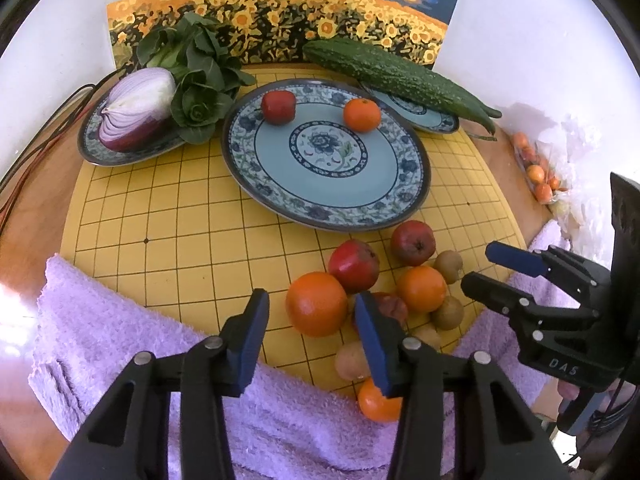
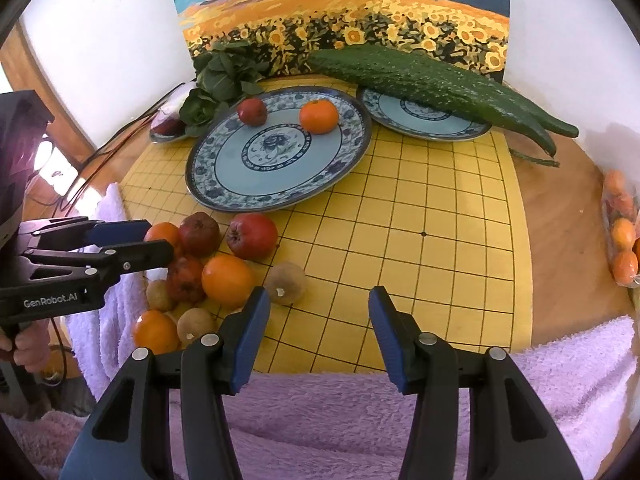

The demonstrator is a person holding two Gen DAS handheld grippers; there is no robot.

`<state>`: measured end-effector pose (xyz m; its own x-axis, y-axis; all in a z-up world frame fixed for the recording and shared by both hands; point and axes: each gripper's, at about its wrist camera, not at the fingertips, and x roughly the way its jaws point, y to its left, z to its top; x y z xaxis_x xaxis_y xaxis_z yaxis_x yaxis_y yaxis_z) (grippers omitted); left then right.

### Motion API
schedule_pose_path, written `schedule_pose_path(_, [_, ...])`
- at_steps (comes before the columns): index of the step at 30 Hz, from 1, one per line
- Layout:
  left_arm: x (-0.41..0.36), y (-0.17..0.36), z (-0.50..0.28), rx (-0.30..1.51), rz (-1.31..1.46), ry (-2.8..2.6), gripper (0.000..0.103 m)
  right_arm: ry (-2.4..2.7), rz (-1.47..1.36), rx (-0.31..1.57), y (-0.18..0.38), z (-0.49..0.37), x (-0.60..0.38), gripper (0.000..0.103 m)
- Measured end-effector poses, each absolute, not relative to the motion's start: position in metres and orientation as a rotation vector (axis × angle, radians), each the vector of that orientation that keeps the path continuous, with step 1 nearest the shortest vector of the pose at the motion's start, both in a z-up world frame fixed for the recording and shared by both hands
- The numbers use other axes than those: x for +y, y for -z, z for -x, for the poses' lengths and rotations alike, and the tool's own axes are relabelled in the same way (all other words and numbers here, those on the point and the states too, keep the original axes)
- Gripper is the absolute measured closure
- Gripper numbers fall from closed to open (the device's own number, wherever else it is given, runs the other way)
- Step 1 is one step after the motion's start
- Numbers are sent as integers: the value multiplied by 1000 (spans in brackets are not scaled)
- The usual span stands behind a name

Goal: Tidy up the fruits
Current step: 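Grasp a kiwi with the right tool while the left tool grasps an orange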

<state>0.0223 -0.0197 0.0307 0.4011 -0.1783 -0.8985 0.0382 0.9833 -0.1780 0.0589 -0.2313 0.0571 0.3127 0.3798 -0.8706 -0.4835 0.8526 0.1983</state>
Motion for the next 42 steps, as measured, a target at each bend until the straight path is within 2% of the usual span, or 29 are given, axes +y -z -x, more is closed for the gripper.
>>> schedule_pose_path(7, [-19, -28, -24, 1161, 154, 157, 66, -591, 110, 1120, -56, -60, -226, 50])
schedule_pose_path(13, [-19, -28, -23, 1160, 153, 166, 67, -608, 113, 1113, -57, -60, -221, 51])
schedule_pose_path(18, [-17, -30, -22, 1155, 157, 163, 68, -614, 117, 1110, -57, -61, -219, 61])
schedule_pose_path(27, [-9, -33, -22, 1148, 170, 145, 68, -625, 124, 1112, -54, -63, -214, 72])
schedule_pose_path(34, [-7, -34, -23, 1144, 175, 140, 68, -635, 127, 1121, -51, -63, -210, 78])
schedule_pose_path(42, [-5, -36, -25, 1142, 180, 140, 68, -635, 129, 1121, -50, -63, -209, 78])
